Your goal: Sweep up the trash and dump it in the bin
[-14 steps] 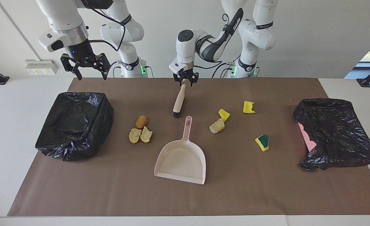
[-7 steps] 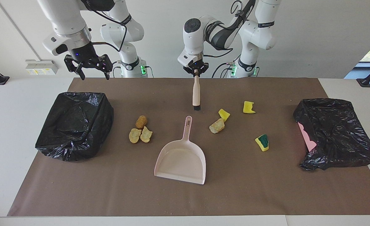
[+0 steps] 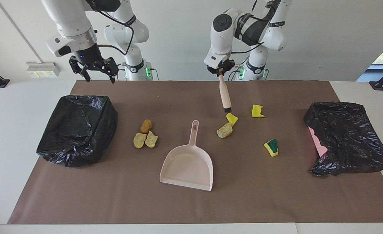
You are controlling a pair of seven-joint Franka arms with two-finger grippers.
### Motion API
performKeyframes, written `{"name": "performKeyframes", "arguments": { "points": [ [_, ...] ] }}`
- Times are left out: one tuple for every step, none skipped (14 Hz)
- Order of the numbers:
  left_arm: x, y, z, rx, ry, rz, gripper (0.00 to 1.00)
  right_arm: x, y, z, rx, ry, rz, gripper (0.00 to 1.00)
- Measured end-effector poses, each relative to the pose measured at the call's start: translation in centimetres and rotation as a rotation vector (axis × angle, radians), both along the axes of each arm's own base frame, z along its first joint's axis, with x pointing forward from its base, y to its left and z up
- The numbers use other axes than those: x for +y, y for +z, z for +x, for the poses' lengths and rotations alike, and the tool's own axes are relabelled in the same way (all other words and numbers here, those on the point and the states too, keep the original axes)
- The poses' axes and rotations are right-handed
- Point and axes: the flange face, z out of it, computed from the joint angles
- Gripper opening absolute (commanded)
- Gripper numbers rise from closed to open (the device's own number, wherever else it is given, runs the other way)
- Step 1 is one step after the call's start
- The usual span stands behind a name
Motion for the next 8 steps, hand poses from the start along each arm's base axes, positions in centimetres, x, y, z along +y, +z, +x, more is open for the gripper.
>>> {"name": "performKeyframes", "arguments": {
  "points": [
    [1.6, -0.7, 0.2, 0.016, 0.044, 0.014, 0.00, 2.6, -3.0, 1.0, 0.004, -0.017, 0.016, 1.00],
    [3.0, -1.3, 0.1, 0.030, 0.081, 0.026, 0.00, 5.6, -6.2, 1.8, 0.003, -0.051, 0.035, 1.00],
    [4.1, -1.6, -0.4, 0.041, 0.111, 0.038, 0.00, 8.2, -9.3, 2.3, 0.008, -0.085, 0.050, 1.00],
    [4.8, -1.8, -0.9, 0.045, 0.135, 0.049, 0.00, 10.0, -11.6, 2.5, 0.014, -0.107, 0.061, 1.00],
    [5.3, -1.9, -1.2, 0.044, 0.155, 0.055, 0.00, 10.9, -13.1, 2.8, 0.014, -0.122, 0.073, 1.00],
    [5.8, -1.9, -1.4, 0.041, 0.173, 0.057, 0.00, 11.3, -14.1, 3.1, 0.016, -0.130, 0.086, 1.00],
    [6.6, -2.1, -1.4, 0.040, 0.193, 0.057, 0.00, 11.8, -15.0, 3.2, 0.024, -0.134, 0.103, 1.00],
    [7.3, -2.5, -1.3, 0.039, 0.213, 0.056, 0.00, 12.5, -15.8, 3.0, 0.038, -0.131, 0.112, 1.00]
  ]
}}
